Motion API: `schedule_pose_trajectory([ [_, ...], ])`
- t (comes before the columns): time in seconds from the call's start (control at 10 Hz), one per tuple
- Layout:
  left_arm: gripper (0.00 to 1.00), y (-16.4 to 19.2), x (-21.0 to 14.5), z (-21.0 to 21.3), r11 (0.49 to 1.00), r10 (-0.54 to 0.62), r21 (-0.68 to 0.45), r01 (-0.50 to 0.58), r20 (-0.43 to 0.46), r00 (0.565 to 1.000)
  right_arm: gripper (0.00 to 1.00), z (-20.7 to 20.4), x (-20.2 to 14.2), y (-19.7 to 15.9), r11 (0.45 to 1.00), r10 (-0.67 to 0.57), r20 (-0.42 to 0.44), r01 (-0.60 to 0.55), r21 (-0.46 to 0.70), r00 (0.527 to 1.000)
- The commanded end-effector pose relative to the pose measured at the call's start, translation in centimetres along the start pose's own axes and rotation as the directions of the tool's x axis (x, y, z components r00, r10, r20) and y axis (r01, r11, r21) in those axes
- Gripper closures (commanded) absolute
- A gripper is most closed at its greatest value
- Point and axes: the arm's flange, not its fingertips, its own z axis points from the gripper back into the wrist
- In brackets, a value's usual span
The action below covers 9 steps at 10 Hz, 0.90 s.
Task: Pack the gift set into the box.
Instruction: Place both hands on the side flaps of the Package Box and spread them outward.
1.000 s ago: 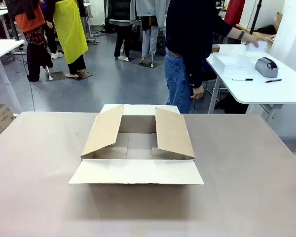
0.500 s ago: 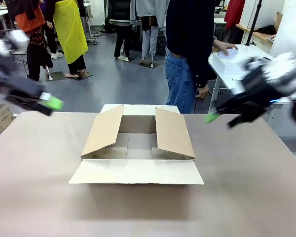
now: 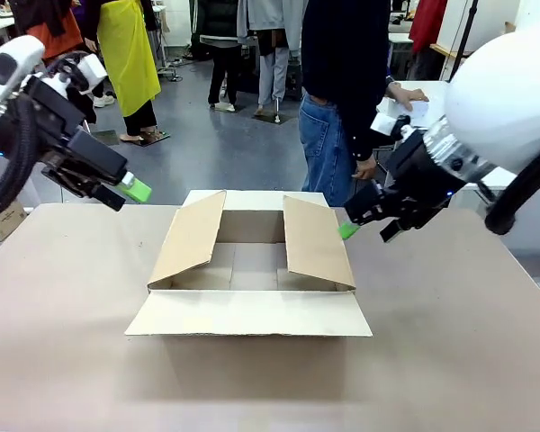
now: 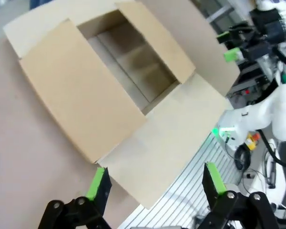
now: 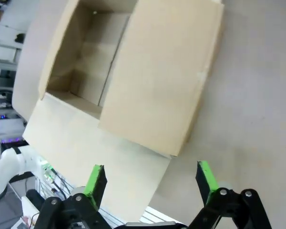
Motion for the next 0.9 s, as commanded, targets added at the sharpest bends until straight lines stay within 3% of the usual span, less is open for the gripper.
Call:
schedule_pose_trajectory([
  [0.0, 0.00, -3.3, 3.0, -3.1, 0.972, 0.110, 0.217, -0.094, -0.063, 0.992, 0.00, -2.7, 1.5, 3.4, 0.997, -0.012, 0.026, 0.010, 0.082, 1.000],
  [0.1, 0.00, -4.6, 4.9, -4.5, 0.950, 0.120, 0.301, -0.085, -0.100, 0.988, 0.00, -3.1, 2.1, 4.2, 0.988, -0.119, 0.054, 0.113, 0.101, 0.991],
  [0.3, 0.00, -5.4, 9.0, -7.3, 0.911, 0.150, 0.403, -0.082, -0.140, 0.979, 0.00, -3.3, 1.6, 3.8, 0.994, -0.063, -0.004, 0.063, 0.084, 0.998],
  [0.4, 0.00, -5.1, 11.7, -9.6, 0.871, 0.270, 0.455, -0.183, -0.133, 0.954, 0.00, -3.4, 1.4, 3.5, 0.992, -0.112, 0.021, 0.111, 0.064, 0.993],
  [0.5, 0.00, -6.0, 6.0, -6.9, 0.932, 0.092, 0.358, -0.057, -0.081, 0.992, 0.00, -3.3, 1.3, 4.2, 0.995, -0.062, 0.004, 0.062, 0.083, 0.998],
  [0.7, 0.00, -6.0, 6.0, -6.9, 0.932, 0.092, 0.358, -0.057, -0.081, 0.992, 0.00, -3.3, 1.3, 4.2, 0.995, -0.062, 0.004, 0.062, 0.083, 0.998],
  [0.8, 0.00, -5.6, 8.6, -8.9, 0.912, 0.145, 0.399, -0.091, -0.105, 0.984, 0.00, -3.3, 1.3, 4.2, 0.995, -0.062, 0.004, 0.062, 0.083, 0.998],
])
